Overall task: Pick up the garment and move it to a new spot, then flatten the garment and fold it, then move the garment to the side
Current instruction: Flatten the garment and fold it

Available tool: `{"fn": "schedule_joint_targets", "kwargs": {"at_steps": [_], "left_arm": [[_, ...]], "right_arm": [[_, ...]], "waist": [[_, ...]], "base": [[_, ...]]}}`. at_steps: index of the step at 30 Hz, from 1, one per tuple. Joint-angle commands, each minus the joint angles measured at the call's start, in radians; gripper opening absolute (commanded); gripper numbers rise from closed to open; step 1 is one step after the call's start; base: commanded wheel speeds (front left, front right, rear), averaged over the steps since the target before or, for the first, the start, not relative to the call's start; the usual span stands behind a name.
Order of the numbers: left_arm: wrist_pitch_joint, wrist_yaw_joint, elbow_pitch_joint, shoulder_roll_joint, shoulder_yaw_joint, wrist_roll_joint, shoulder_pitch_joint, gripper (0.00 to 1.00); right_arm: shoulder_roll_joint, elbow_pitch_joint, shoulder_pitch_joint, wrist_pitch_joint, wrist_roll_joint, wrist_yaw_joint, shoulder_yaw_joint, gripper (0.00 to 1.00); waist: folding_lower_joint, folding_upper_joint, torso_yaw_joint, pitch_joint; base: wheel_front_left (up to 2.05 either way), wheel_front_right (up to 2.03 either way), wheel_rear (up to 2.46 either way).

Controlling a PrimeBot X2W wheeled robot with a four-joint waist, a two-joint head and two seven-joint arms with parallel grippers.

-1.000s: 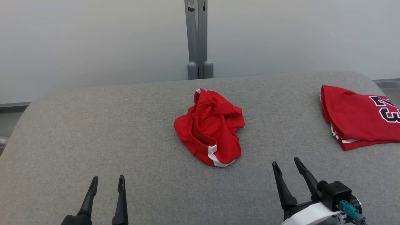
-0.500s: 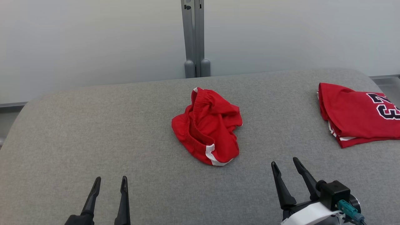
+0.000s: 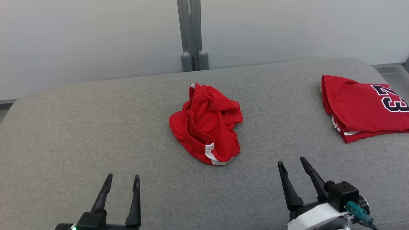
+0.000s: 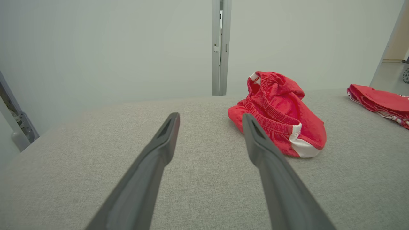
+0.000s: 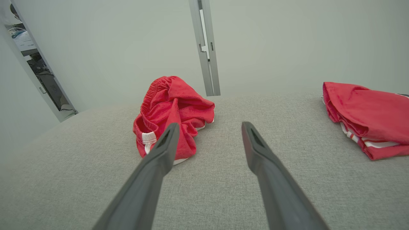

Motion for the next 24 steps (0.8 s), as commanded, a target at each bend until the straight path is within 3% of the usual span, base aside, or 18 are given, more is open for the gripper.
{"fn": "schedule_joint_targets", "kwargs": {"at_steps": [1,8,13,20,24], "left_arm": [[0.0,-0.008,0.007,0.004,-0.012,0.028,-0.03,1.0],[0.0,-0.028,0.122,0.067,-0.111,0.111,-0.172,1.0],[0.047,-0.037,0.223,0.125,-0.257,0.157,-0.364,1.0],[0.253,-0.037,0.282,0.222,-0.585,0.061,-0.618,1.0],[0.351,-0.036,0.272,0.278,-0.706,-0.007,-0.725,1.0]], "right_arm": [[0.0,-0.003,-0.009,0.0,-0.002,-0.002,-0.002,1.0],[-0.001,-0.01,-0.043,0.0,-0.008,-0.002,-0.007,1.0],[-0.001,-0.021,-0.093,0.0,-0.012,-0.002,-0.002,1.0],[0.0,-0.021,-0.15,0.0,-0.012,-0.002,0.008,1.0],[-0.001,-0.021,-0.169,0.0,-0.008,-0.002,0.011,1.0]], "waist": [[0.0001,-0.0001,-0.013,0.022],[0.0001,-0.0001,-0.036,0.097],[0.0001,-0.0001,-0.051,0.18],[0.0001,-0.0001,-0.086,0.264],[0.0001,-0.0001,-0.11,0.292]], "base": [[0.0,0.0,0.0],[0.0,0.0,0.0],[0.0,0.0,0.0],[0.0,0.0,0.0],[0.0,0.0,0.0]]}}
